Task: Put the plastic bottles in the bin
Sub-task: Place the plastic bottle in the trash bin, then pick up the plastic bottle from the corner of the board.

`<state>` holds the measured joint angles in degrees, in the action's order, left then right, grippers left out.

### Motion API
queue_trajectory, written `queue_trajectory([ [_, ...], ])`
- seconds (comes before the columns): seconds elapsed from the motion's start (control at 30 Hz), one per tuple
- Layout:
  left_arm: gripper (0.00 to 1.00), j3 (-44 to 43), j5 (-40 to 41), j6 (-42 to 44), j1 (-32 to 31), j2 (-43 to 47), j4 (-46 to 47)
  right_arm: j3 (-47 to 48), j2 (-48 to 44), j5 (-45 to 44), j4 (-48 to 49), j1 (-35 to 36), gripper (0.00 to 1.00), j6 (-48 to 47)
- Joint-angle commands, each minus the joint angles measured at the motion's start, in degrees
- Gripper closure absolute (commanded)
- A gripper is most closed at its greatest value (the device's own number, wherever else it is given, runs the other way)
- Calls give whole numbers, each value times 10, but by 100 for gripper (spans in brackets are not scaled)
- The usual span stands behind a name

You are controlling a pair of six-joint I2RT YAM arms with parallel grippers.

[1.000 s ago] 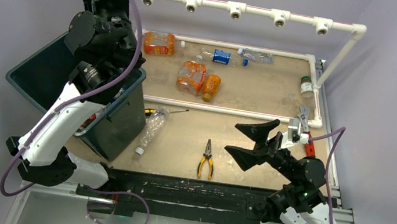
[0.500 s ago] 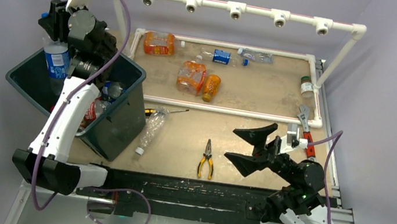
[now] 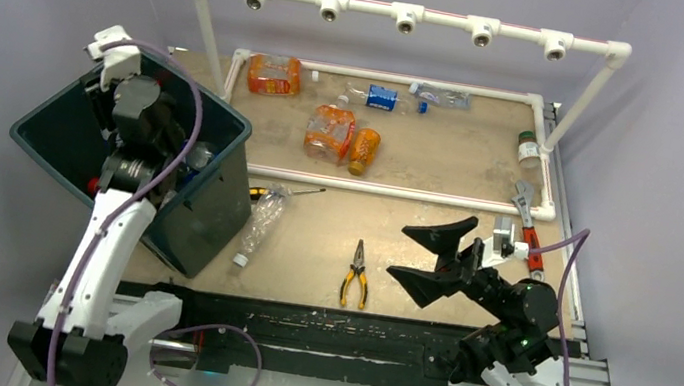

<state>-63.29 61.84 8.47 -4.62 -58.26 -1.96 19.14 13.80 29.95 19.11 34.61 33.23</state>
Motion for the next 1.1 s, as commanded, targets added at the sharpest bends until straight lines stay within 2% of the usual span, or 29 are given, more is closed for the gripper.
queue_trajectory([
  [0.0, 53, -5, -44, -104, 3, 38, -30, -2, 14, 2, 10, 2, 1, 1],
  [0.07, 34, -35, -64, -126, 2, 41, -52, -1, 20, 2, 14, 2, 1, 2],
  [0.13, 25, -83, -92, -151, 2, 35, -82, 2, 25, 0, 15, 2, 1, 1],
  [0.2, 8, -148, -123, -182, 2, 25, -121, 6, 28, -2, 15, 2, 1, -1],
  [0.23, 4, -172, -141, -200, 0, 21, -141, 7, 30, -4, 16, 2, 1, -2],
  [0.43, 1, -311, -311, -294, -19, -19, -242, 21, 61, -15, 2, 2, 1, -17],
  [0.57, 1, -378, -413, -326, -59, -71, -284, 44, 95, -31, -12, 2, 1, -35],
  [0.63, 1, -387, -398, -314, -122, -94, -273, 46, 102, -43, -8, 1, 1, -33],
  [0.77, 1, -446, -216, -203, -346, -178, -242, 50, 108, -77, -14, 2, 1, -30],
  [0.83, 1, -475, -164, -139, -430, -220, -209, 53, 105, -100, -28, 1, 1, -34],
  [0.97, 1, -497, -148, -88, -520, -257, -181, 52, 86, -178, -70, 1, 1, -38],
  [1.07, 1, -433, -160, -93, -572, -239, -161, 40, 72, -270, -130, 2, 1, -18],
])
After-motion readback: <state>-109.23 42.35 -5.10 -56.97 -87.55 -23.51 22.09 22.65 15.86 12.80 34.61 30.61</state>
